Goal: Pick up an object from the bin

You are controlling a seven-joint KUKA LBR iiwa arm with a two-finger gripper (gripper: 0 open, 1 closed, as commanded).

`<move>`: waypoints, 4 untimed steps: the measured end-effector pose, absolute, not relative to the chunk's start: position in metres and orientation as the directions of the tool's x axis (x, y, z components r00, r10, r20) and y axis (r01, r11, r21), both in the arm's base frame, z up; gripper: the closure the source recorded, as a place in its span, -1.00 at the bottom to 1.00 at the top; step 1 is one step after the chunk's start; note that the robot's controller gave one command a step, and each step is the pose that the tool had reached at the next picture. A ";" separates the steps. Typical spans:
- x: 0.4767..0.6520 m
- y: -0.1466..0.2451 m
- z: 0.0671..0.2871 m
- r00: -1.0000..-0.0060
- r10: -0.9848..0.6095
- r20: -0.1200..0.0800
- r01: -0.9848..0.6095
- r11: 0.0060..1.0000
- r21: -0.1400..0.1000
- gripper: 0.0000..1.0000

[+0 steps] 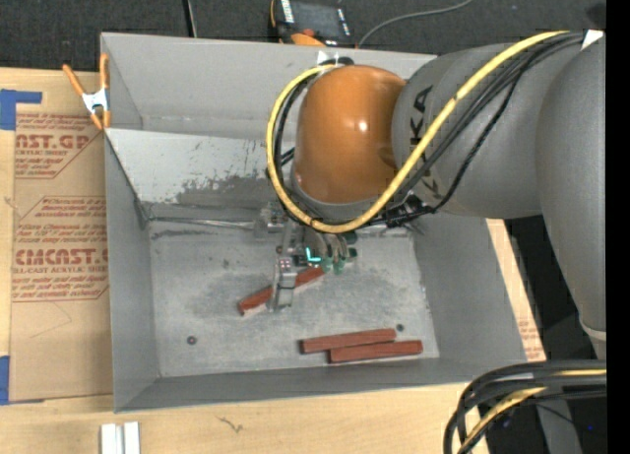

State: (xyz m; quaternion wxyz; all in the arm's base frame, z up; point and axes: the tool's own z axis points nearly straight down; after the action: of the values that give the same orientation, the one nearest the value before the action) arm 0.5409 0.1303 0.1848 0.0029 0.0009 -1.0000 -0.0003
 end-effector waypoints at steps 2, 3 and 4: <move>0.499 0.080 0.069 -0.996 -0.087 0.003 -0.087 0.996 -0.002 -1.00; 0.499 0.082 0.069 -0.996 -0.088 0.001 -0.088 0.996 0.001 1.00; 0.528 0.081 0.202 -0.995 -0.099 -0.011 -0.099 0.995 0.000 1.00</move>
Offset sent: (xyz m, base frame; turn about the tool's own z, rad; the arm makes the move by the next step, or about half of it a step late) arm -0.0266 -0.0026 -0.1148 0.0135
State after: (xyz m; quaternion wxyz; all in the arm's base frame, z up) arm 0.5277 0.0812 0.2018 -0.0053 0.0494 -0.9988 -0.0004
